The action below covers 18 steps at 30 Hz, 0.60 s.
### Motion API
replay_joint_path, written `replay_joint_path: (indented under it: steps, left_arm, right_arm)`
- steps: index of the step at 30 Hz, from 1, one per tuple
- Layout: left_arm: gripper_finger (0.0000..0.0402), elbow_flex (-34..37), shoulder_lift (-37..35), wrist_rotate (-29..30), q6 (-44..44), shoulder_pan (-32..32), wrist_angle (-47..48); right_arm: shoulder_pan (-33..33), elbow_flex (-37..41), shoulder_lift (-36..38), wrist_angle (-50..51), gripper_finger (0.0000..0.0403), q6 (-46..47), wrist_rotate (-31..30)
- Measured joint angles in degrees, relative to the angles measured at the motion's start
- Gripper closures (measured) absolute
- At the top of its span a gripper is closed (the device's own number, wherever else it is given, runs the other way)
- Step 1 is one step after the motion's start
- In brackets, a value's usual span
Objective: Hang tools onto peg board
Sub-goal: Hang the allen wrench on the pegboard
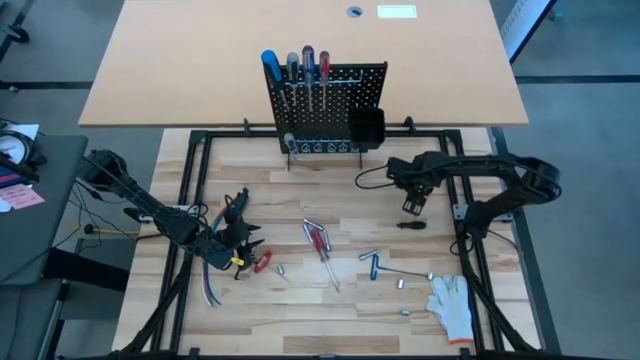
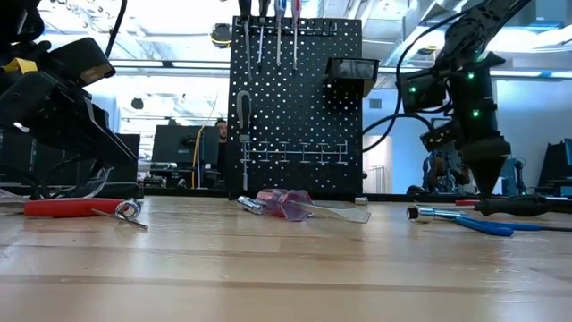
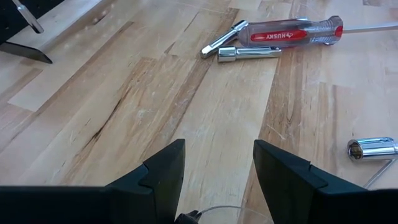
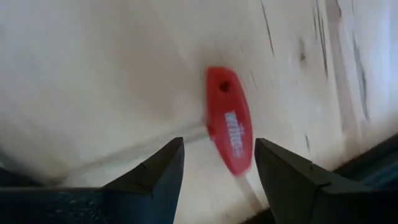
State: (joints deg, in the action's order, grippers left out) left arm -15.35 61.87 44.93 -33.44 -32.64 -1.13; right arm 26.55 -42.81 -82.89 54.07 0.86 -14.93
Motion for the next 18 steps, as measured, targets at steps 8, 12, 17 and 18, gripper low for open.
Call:
replay_joint_path:
  steps: [8,12,17,18]
  left_arm:
    - [0.0217,0.00,0.00,-0.09,-0.01,0.00,-0.02]
    - [0.0217,0.00,0.00,-0.13,-0.01,0.00,-0.04]
    - [0.0217,0.00,0.01,-0.13,0.01,0.00,-0.06]
    - [0.0217,0.00,0.00,-0.13,0.00,0.00,-0.04]
  right_arm:
    - [-1.41,-0.26,-6.21,0.14,0.0204,0.00,0.32]
    - [-1.06,-0.58,-10.31,1.45,0.0205,0.44,-1.10]
    - [-1.52,-2.43,-11.77,0.79,0.0219,3.02,-1.38]
    - [-1.77,-2.99,-11.77,0.33,0.0222,3.30,-0.89]
